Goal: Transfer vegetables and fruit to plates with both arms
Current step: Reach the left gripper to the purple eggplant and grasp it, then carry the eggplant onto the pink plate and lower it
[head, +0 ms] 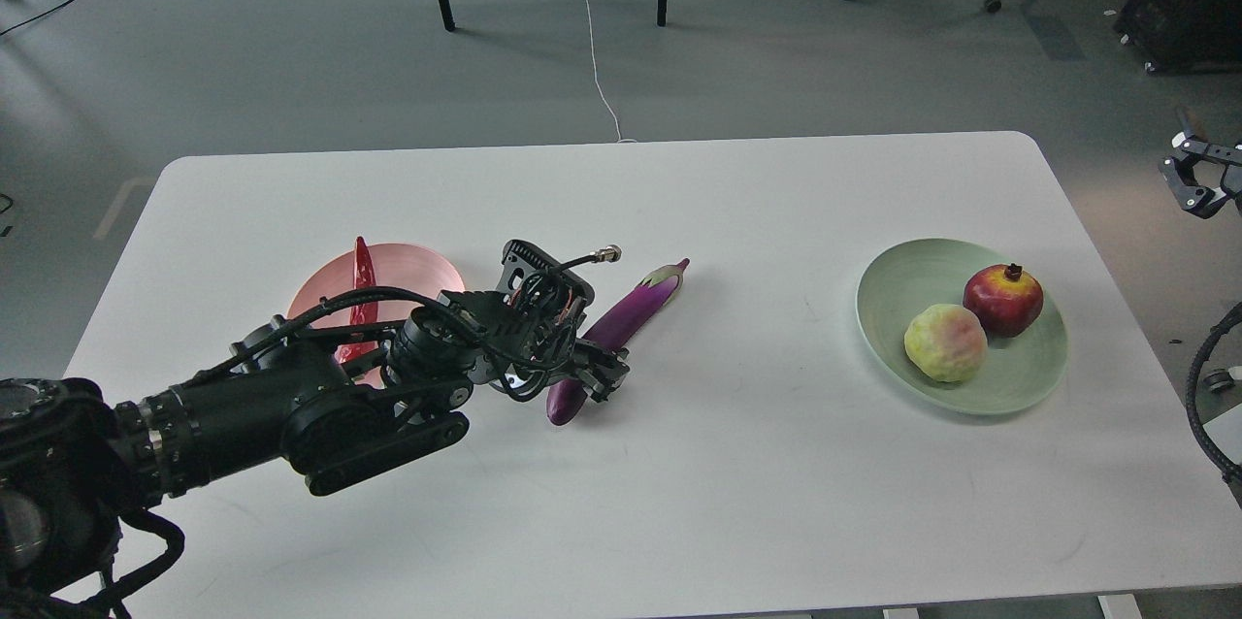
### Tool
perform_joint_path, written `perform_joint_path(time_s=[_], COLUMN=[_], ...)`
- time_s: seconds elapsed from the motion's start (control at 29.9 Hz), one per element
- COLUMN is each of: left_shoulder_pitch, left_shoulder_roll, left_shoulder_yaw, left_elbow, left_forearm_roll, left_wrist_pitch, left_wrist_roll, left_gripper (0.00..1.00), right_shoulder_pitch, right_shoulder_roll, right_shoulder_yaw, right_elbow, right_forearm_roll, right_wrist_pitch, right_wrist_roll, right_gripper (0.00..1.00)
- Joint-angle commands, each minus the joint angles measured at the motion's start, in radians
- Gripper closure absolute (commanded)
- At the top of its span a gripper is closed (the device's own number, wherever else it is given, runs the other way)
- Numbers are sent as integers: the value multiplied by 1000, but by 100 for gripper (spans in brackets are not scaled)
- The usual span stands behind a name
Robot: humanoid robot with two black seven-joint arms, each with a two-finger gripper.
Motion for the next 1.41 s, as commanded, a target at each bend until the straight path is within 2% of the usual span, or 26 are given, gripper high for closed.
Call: perform_joint_path(time_s=[0.0,0.03,0.17,0.3,0.44,0.57,0.7,0.8,0.94,1.14,1.21,1.27,1.37], left_shoulder_pitch=[-3,-11,-60,-126,-134,-116,-31,24,44,47,47,47,47], left_shoulder_roll=[-3,-3,20,113,233,399,549,595,580,551,557,558,558], left_shoulder_yaw=[-8,-8,-19,-19,-22,-36,-39,-37,-38,-36,-36,-36,-36], left_elbow=[-7,-7,-34,-120,-140,-221,-238,-260,-287,-280,-278,-278,-278], left_forearm_roll=[-1,-1,-17,-119,-161,-162,-164,-164,-166,-189,-189,-189,-184], left_wrist_pitch=[0,0,-2,-6,4,21,27,46,47,41,41,41,50], left_wrist_roll=[2,2,-2,4,7,7,-7,-7,10,41,45,48,47], left_gripper=[85,91,91,89,88,87,87,86,85,73,61,54,26], right_shoulder_pitch=[1,1,1,1,3,3,4,6,15,23,23,20,15], right_shoulder_roll=[1,1,-1,-2,-1,7,10,10,10,10,8,8,7], right_shoulder_yaw=[0,0,2,3,2,2,-1,-1,-4,-6,-7,-7,-7], right_elbow=[-1,-2,-2,-4,-4,-4,-4,-4,-5,-5,-5,-5,-7], right_forearm_roll=[-1,-1,-1,-1,-1,-1,-1,-1,-1,-1,-1,-1,-1], right_wrist_pitch=[-2,-3,-5,-5,-5,-8,-9,-9,-11,-11,-11,-9,-8], right_wrist_roll=[0,0,0,0,0,0,0,0,0,0,0,0,0], right_gripper=[2,2,2,2,2,2,2,2,2,2,2,2,2])
